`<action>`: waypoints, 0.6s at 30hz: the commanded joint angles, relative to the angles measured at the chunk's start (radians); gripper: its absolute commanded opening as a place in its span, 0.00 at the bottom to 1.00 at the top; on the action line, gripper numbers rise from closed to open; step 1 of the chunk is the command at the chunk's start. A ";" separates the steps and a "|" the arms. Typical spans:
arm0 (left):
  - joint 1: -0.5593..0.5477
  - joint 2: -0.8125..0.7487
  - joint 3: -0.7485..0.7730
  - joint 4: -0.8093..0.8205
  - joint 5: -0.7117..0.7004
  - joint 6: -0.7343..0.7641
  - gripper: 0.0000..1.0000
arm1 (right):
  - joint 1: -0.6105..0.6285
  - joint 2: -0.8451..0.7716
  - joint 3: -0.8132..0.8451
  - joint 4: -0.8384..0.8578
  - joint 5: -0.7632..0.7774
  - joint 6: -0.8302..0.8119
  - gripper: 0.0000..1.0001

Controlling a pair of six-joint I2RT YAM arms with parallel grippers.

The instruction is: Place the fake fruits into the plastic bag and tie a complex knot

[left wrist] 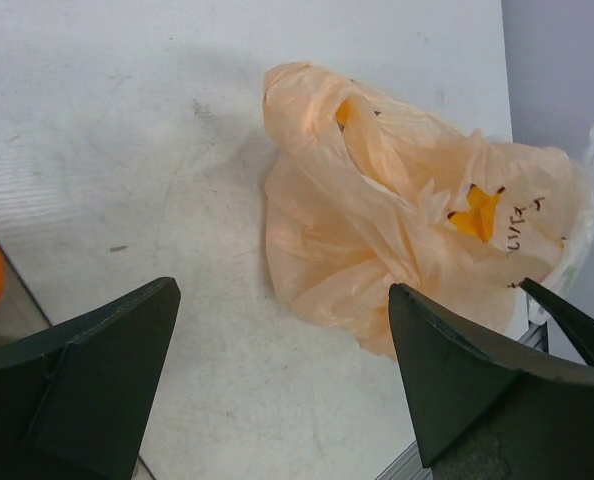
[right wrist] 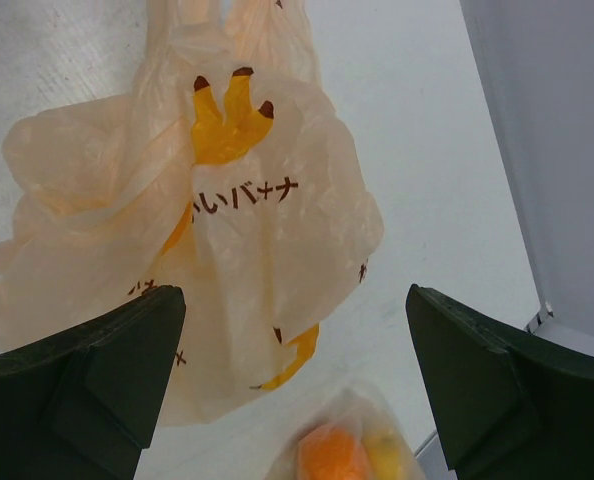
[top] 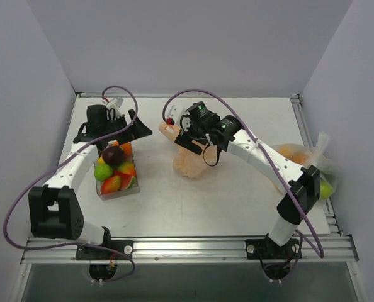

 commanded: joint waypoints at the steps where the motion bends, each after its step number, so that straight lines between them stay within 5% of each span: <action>1: -0.048 0.110 0.086 0.177 -0.013 -0.087 0.97 | 0.005 0.045 0.010 0.103 0.130 -0.063 1.00; 4: -0.082 0.212 0.133 0.237 -0.024 -0.100 0.98 | 0.005 0.082 -0.001 0.135 0.164 -0.080 0.99; 6: -0.094 0.272 0.146 0.297 -0.021 -0.135 0.98 | 0.005 0.103 -0.007 0.143 0.172 -0.081 0.88; 15: -0.177 0.453 0.181 0.447 -0.027 -0.229 0.97 | 0.003 0.045 -0.059 0.153 0.118 -0.029 0.03; 17: -0.177 0.483 0.184 0.484 0.002 -0.256 0.89 | 0.000 0.015 -0.085 0.153 0.094 -0.005 0.00; 18: -0.173 0.490 0.184 0.504 0.018 -0.267 0.77 | -0.002 -0.024 -0.099 0.153 0.072 0.006 0.00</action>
